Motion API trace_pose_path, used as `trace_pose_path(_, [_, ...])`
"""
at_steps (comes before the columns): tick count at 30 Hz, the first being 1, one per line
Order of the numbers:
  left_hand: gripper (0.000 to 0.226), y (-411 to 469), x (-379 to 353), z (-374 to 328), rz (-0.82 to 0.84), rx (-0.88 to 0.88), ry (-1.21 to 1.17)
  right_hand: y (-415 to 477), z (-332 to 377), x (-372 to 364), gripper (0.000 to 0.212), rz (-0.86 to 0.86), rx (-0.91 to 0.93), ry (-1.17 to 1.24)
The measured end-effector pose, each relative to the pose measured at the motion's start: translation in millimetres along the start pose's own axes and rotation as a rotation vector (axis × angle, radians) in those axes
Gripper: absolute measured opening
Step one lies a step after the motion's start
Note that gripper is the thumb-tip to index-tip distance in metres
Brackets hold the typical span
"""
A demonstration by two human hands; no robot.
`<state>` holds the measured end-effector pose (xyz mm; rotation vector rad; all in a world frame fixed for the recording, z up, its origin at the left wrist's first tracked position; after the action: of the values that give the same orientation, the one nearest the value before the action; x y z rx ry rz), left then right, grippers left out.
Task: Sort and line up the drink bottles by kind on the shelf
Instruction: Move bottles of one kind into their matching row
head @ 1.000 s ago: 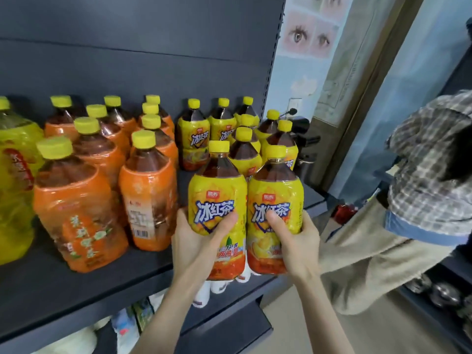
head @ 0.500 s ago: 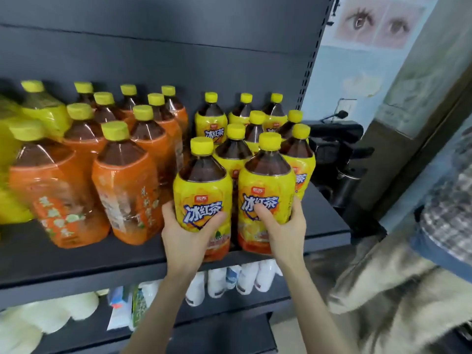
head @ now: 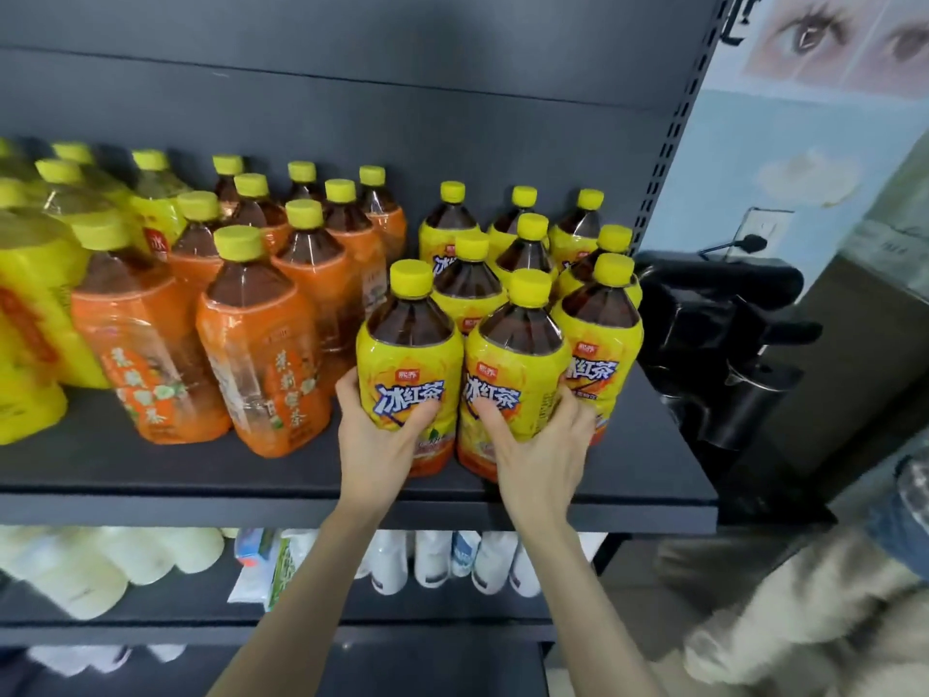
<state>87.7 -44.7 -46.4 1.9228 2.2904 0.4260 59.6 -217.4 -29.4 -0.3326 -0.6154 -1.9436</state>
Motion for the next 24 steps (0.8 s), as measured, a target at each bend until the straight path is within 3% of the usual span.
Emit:
trace_pose_path(7, [0.066, 13.2, -1.2, 4.7, 0.064, 0.008, 0.004, 7.1, 2.6, 1.5, 0.098, -0.05, 0.034, -0.007])
trace_pose_path(24, [0.057, 6.1, -13.0, -5.5, 0.205, 0.035, -0.109, 17.8, -5.3, 16.7, 0.094, -0.037, 0.027, -0.02])
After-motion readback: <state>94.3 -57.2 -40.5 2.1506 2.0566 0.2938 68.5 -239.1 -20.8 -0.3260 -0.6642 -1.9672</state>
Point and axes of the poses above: each hand's wrist, its own y-axis towards the middle knuckle, its own x-axis out of the back of the hand, z = x × y, the point moved 4 cm from there along y, towards the middle knuckle, and after that the axes turned 11 degrees about z, right-handed, at the moved point
